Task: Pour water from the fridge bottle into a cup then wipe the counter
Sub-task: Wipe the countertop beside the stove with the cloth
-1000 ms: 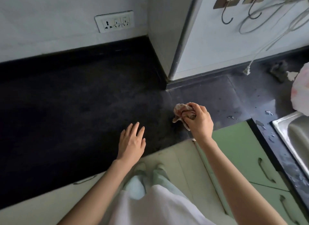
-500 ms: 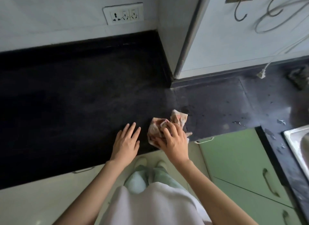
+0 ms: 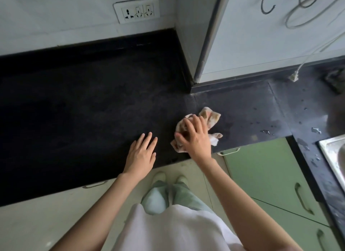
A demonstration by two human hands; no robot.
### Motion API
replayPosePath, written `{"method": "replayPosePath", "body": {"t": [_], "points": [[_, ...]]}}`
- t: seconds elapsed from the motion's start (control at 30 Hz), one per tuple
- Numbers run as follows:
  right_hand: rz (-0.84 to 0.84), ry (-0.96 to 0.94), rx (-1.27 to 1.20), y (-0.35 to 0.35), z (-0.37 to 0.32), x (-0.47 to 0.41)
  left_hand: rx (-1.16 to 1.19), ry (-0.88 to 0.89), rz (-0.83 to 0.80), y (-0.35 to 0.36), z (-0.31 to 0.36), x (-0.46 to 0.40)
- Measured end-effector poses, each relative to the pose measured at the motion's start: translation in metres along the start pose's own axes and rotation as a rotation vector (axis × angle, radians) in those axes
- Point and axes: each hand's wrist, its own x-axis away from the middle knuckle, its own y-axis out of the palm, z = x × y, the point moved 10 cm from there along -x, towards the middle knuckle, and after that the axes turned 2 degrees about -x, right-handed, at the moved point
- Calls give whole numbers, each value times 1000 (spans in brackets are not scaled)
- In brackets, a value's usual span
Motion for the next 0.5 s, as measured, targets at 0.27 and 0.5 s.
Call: {"method": "replayPosePath", "body": {"t": [0.27,0.5], "points": [[74,-99,125,-18,24,62,-9,0,17,1,-1,1],[89,128,27,-31,59,-27,3,-16,-34,1,-2,0]]}}
